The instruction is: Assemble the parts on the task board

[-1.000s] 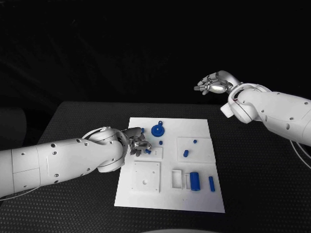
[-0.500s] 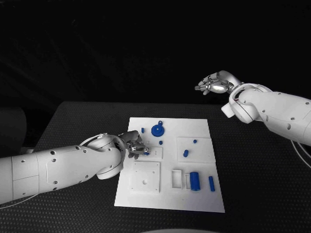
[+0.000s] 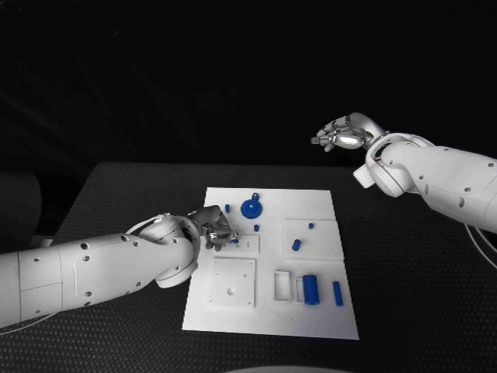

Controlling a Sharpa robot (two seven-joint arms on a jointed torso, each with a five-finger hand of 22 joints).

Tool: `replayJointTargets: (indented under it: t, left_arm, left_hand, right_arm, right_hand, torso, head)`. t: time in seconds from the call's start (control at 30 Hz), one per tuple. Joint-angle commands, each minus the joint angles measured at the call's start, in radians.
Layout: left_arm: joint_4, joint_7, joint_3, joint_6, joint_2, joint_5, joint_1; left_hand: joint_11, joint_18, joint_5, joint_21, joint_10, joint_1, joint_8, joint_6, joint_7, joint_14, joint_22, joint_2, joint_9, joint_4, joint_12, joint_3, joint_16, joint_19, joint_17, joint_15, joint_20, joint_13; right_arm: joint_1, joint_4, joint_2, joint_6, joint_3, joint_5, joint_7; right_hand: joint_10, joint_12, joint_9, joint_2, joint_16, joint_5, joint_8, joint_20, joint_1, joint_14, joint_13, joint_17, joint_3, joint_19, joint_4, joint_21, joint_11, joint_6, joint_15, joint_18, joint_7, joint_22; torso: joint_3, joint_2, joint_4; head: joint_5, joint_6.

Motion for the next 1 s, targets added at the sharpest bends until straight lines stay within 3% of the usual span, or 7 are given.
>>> replayJointTargets:
  t: [0.03, 0.3, 1.0]
  left_arm:
    - [0.002, 0.027, 0.001, -0.038, 0.002, -0.012, -0.001]
    - [-0.001, 0.022, 0.000, 0.014, 0.009, -0.014, -0.002]
    - [-0.025, 0.019, 0.000, 0.020, 0.023, -0.015, -0.016]
  left_hand:
    - [-0.016, 0.007, -0.003, 0.007, -0.019, 0.009, 0.002, 0.084, -0.075, -0.008, 0.019, 0.000, 0.001, 0.005, 0.006, -0.001, 0.005, -0.005, -0.001, -0.002, -0.046, -0.001]
    - [-0.016, 0.007, -0.003, 0.007, -0.019, 0.011, 0.002, 0.085, -0.075, -0.008, 0.019, -0.001, 0.001, 0.004, 0.007, -0.001, 0.006, -0.005, -0.001, -0.002, -0.046, -0.001]
    - [-0.018, 0.007, 0.007, 0.009, -0.016, 0.011, 0.003, 0.089, -0.076, -0.006, 0.020, -0.005, 0.001, 0.008, 0.015, -0.007, 0.012, -0.004, -0.002, -0.003, -0.047, -0.001]
  right_arm:
    - [0.000, 0.001, 0.000, 0.013, 0.001, 0.002, 0.003]
    - [0.000, 0.001, 0.000, 0.013, 0.001, 0.002, 0.002]
    - [0.000, 0.006, -0.002, 0.015, 0.001, 0.003, 0.002]
  right_hand:
    - [0.007, -0.005, -0.001, 0.002, -0.004, 0.006, 0.005, 0.006, -0.010, 0.005, -0.002, 0.001, 0.000, -0.001, 0.006, -0.004, -0.001, -0.001, 0.003, -0.002, 0.005, 0.002]
    - [0.007, -0.005, -0.002, 0.002, -0.005, 0.007, 0.006, 0.006, -0.012, 0.005, -0.002, 0.002, -0.001, -0.002, 0.008, -0.005, -0.001, -0.001, 0.003, -0.002, 0.005, 0.003]
    - [0.007, -0.006, -0.003, 0.002, -0.006, 0.009, 0.006, 0.006, -0.014, 0.005, -0.002, 0.003, -0.001, -0.002, 0.010, -0.007, -0.001, -0.001, 0.003, -0.001, 0.005, 0.004]
  torso:
    - [0.0000, 0.000, 0.0000]
    - [-0.0004, 0.000, 0.0003]
    - [-0.0005, 0.000, 0.0009]
  head:
    - [0.000, 0.001]
    - [-0.002, -0.001]
    - [-0.003, -0.005]
